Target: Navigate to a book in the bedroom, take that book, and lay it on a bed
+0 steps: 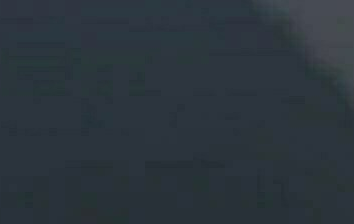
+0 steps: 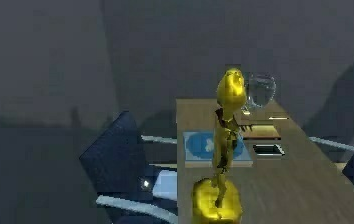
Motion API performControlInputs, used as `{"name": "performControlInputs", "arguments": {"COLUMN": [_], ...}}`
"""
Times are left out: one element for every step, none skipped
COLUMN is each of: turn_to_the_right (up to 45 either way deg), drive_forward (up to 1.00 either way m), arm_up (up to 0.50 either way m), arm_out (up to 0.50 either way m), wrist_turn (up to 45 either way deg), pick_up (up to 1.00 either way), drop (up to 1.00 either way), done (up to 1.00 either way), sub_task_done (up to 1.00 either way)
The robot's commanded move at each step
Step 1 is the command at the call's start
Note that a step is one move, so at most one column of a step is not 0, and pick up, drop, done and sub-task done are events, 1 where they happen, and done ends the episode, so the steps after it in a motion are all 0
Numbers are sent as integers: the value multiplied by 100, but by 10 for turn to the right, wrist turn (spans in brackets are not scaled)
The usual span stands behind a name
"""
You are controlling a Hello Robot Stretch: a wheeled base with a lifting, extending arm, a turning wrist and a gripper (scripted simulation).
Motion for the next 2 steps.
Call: {"name": "performControlInputs", "arguments": {"turn_to_the_right": [390, 0], "drive_forward": [0, 15], "arm_up": [0, 0], "arm_out": [0, 0], "wrist_turn": [0, 0], "pick_up": [0, 0], "drop": [0, 0], "done": [0, 0], "sub_task_done": [0, 0]}}
